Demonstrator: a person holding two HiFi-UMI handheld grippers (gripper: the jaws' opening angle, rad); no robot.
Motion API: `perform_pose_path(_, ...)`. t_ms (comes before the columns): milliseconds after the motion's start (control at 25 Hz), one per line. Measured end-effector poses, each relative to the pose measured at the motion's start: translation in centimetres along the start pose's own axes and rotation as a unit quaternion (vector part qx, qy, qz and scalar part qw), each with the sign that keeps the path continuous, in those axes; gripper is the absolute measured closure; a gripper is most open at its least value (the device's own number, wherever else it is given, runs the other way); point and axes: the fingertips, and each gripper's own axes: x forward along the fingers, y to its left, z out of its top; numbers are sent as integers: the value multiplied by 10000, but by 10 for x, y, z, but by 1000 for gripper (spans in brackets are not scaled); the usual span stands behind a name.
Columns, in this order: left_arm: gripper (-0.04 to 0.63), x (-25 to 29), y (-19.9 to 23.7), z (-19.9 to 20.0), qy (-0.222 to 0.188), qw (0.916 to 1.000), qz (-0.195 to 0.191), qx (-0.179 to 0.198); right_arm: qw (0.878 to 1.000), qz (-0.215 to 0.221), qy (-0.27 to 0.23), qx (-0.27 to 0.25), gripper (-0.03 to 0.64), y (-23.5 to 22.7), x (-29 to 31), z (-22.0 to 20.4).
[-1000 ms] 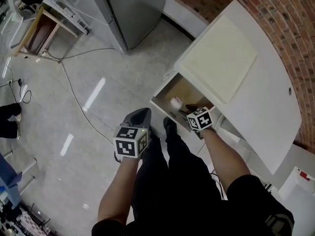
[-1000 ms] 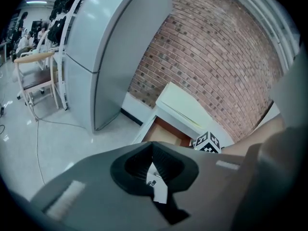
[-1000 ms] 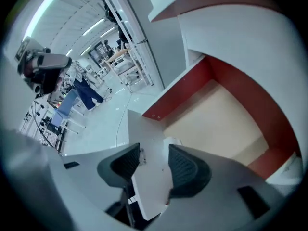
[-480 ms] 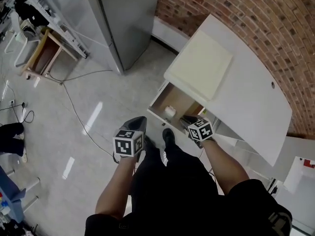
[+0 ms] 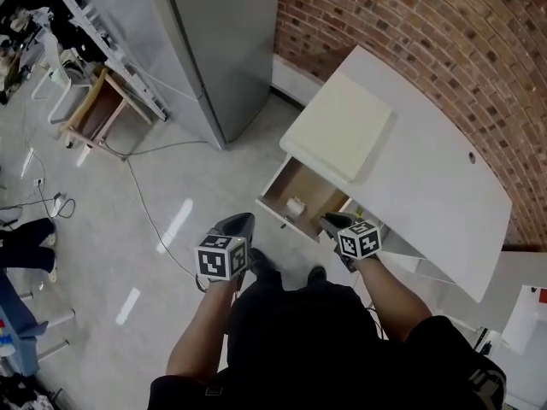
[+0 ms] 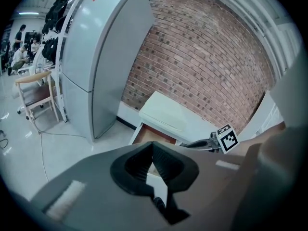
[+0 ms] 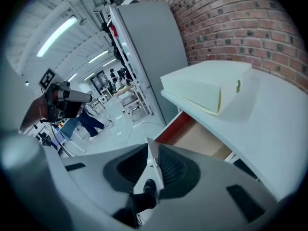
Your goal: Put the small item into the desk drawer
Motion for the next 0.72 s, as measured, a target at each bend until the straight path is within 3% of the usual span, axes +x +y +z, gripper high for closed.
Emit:
perform_pose_path(200,583,-2,-36,-16,4,9991,419,68,9980,150,-438,-420,540,-5,-62,3)
perform_pose_path(320,583,2,-70,-13,-217,9979,575,200,9938,252,-773,-756,543,-5,-114,7)
perform_pose_path(720,583,-27,-158,3,-804,9908,882,632,9769,580,-1920,-739,571,3,-236,20)
